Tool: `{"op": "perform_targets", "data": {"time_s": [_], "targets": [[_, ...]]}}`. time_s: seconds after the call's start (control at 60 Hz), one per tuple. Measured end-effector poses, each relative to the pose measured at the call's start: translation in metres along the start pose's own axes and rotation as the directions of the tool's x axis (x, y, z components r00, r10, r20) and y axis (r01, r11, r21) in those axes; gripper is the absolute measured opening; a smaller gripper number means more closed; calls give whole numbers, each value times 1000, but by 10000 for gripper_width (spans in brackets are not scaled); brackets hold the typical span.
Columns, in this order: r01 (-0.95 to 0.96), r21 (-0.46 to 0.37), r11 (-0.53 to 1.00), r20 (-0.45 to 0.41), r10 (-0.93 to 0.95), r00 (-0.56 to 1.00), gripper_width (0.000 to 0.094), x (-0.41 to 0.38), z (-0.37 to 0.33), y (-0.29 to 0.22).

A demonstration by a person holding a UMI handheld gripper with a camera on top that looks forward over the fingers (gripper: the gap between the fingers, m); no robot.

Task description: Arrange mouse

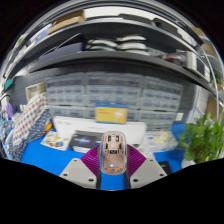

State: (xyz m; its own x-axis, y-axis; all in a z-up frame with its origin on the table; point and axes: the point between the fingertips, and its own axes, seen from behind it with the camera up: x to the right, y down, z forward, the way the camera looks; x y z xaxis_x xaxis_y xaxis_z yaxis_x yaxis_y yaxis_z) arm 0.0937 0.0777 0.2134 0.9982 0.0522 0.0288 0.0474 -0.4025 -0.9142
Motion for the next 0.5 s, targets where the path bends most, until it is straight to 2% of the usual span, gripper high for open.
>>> {"op": "perform_targets", "data": {"time_s": [0.083,0.217,0.333,0.5], "targets": [[-25,-12,1000,-52,24,998,335,75,3,11],[-47,-115,992,-114,34,993,334,165,25,70],[-116,-197,974,-106,97,990,335,195,50,126],[-55,-341,938,-45,42,998,335,193,72,194]]}}
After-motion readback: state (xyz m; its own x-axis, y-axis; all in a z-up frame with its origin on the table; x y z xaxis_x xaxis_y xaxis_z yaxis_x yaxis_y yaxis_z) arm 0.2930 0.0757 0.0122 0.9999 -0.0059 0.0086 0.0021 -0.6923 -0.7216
